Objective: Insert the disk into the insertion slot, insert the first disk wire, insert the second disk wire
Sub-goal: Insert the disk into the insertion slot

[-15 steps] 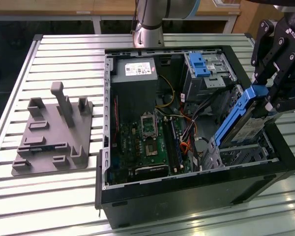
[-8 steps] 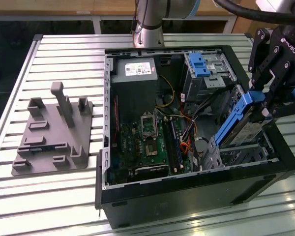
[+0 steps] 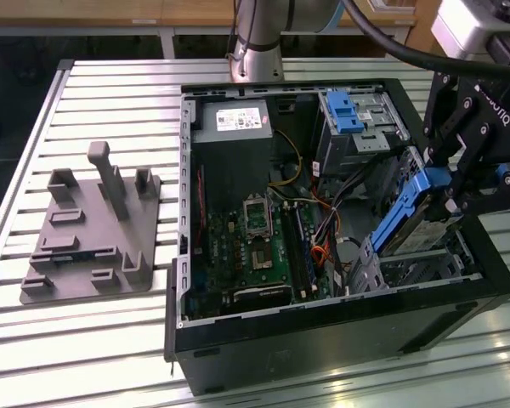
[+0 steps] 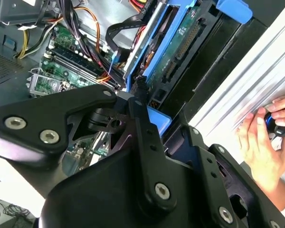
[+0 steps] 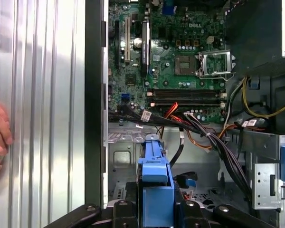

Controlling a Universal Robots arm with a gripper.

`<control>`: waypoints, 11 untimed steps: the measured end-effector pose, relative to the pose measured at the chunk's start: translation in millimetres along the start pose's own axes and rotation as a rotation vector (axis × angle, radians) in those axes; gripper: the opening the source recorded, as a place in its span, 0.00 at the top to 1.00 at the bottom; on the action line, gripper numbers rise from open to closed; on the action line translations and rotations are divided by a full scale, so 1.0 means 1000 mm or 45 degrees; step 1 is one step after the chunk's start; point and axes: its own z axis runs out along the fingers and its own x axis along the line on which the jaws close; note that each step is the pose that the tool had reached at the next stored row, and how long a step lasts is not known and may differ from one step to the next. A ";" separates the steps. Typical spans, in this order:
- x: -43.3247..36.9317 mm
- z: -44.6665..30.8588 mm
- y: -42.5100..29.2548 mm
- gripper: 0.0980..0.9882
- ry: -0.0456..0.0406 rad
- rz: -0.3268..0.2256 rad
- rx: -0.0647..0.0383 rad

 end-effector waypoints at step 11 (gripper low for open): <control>0.0002 0.0031 0.0000 0.42 0.000 -0.001 0.000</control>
